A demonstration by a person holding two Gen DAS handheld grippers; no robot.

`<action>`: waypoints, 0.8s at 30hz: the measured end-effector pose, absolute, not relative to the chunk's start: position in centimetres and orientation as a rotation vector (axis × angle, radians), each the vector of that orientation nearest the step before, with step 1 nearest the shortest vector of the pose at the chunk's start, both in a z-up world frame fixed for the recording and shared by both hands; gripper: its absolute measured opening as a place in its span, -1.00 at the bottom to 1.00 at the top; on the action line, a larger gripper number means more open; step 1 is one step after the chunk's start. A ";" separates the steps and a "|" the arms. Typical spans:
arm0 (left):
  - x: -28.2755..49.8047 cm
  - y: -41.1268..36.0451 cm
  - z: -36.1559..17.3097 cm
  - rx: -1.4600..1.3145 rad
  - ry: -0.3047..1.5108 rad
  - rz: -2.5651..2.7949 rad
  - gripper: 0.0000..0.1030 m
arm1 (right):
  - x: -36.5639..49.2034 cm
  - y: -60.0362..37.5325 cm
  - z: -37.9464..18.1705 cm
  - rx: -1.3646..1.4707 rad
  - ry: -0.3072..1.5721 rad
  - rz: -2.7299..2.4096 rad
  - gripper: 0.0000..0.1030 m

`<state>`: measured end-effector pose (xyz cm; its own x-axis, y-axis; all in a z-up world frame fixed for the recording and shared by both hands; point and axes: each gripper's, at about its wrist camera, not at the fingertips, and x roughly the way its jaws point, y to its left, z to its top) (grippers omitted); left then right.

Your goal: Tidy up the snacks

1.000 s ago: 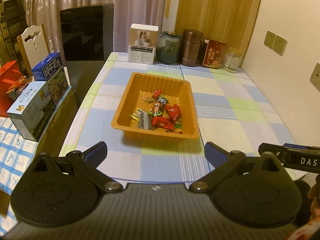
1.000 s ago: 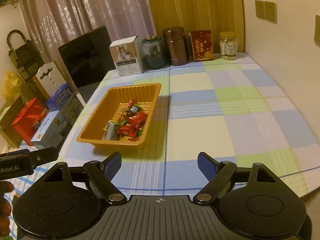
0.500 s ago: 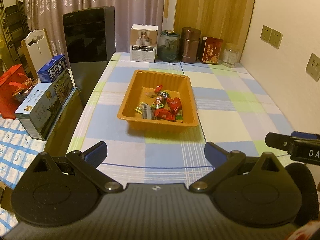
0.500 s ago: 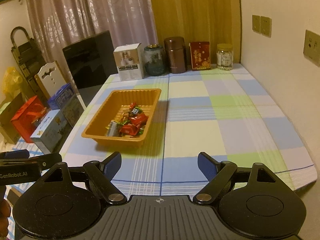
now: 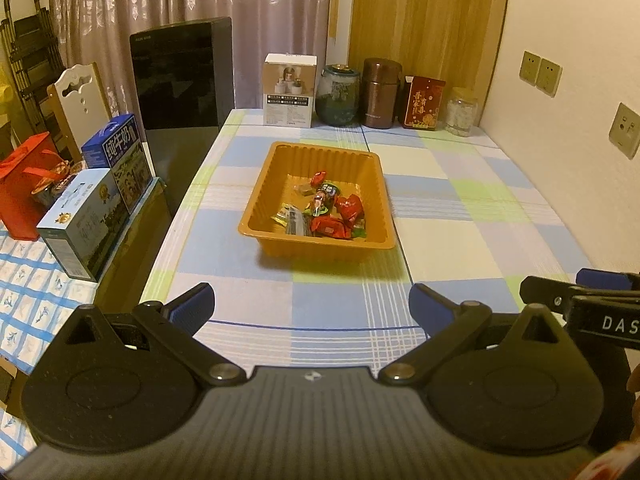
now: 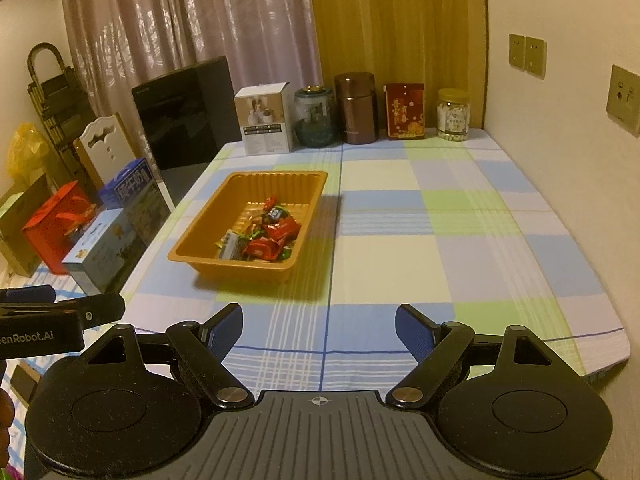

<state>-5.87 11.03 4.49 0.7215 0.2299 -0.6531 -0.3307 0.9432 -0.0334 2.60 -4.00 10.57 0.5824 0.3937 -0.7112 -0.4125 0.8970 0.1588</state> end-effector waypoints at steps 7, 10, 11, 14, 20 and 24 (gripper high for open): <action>-5.9 10.8 4.5 -0.143 0.697 0.314 0.99 | 2.5 -4.0 10.5 -0.022 0.824 0.471 0.62; -5.9 10.8 4.4 -0.143 0.698 0.316 0.99 | 2.5 -4.0 10.4 -0.021 0.826 0.470 0.62; -5.9 10.8 4.4 -0.142 0.699 0.315 0.99 | 2.4 -4.1 10.4 -0.019 0.827 0.471 0.62; -5.8 10.8 4.2 -0.138 0.702 0.315 0.99 | 2.5 -4.2 10.4 -0.012 0.828 0.468 0.62; -5.7 10.5 3.9 -0.132 0.708 0.311 0.99 | 2.8 -4.5 10.1 -0.001 0.830 0.465 0.62; -5.6 10.4 3.8 -0.131 0.710 0.305 0.99 | 2.9 -4.7 9.9 0.003 0.834 0.463 0.62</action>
